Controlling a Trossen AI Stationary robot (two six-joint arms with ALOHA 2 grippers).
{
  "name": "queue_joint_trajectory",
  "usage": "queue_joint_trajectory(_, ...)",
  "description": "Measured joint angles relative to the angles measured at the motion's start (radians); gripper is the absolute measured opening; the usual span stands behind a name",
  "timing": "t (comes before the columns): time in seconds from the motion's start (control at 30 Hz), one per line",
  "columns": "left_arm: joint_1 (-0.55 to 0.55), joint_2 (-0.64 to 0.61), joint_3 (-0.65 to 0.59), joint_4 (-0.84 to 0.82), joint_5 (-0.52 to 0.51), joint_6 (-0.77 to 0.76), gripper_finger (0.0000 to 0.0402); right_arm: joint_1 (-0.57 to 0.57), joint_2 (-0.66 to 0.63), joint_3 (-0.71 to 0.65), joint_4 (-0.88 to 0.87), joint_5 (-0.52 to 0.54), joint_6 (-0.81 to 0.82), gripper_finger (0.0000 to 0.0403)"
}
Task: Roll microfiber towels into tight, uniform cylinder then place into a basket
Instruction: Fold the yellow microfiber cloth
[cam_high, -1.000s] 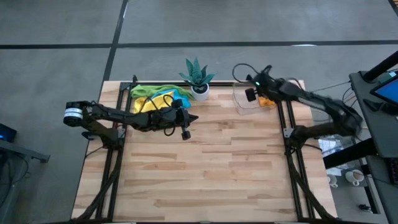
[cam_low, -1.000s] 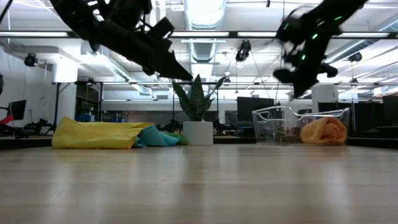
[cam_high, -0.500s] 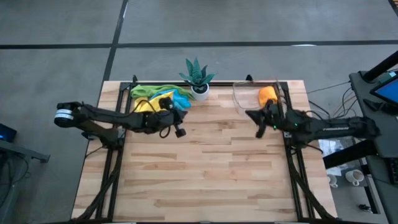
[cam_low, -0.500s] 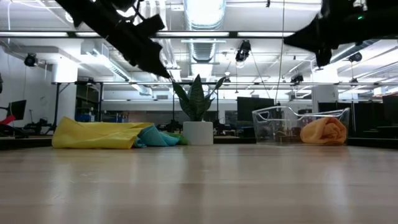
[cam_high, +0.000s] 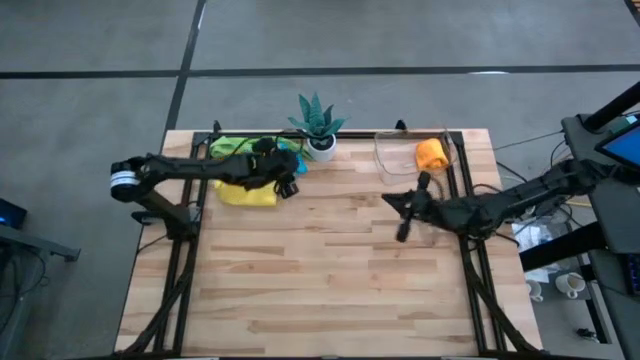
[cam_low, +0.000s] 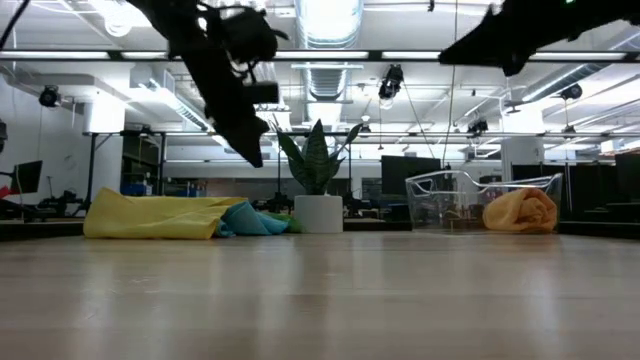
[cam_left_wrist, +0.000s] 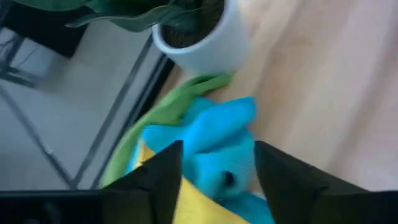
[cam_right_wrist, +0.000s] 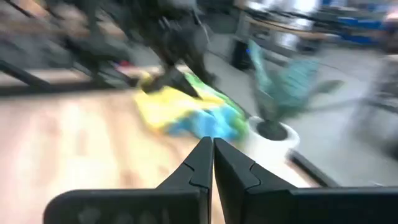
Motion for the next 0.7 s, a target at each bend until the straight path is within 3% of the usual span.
queue_joint_trajectory(0.1,0.080,0.038,0.048,-0.025,0.005,0.020,0.0227,0.006,0.124,0.074,-0.031,0.111,-0.011,0.0009)
queue_joint_trajectory(0.2,0.164,0.069,0.092,-0.074,0.036,0.023,0.0247,0.005,0.223,0.132,-0.066,0.130,-0.023,0.0009)
queue_joint_trajectory(0.4,0.317,0.159,0.122,-0.095,0.262,0.027,0.0253,0.005,0.334,0.226,-0.124,0.136,-0.020,0.0009)
queue_joint_trajectory(0.53,0.352,0.230,0.148,-0.097,0.258,0.069,0.0253,0.005,0.363,0.251,-0.142,0.137,-0.010,0.0009)
queue_joint_trajectory(0.7,0.351,0.282,0.191,-0.085,0.143,0.126,0.0254,0.005,0.363,0.247,-0.144,0.137,-0.007,0.0009)
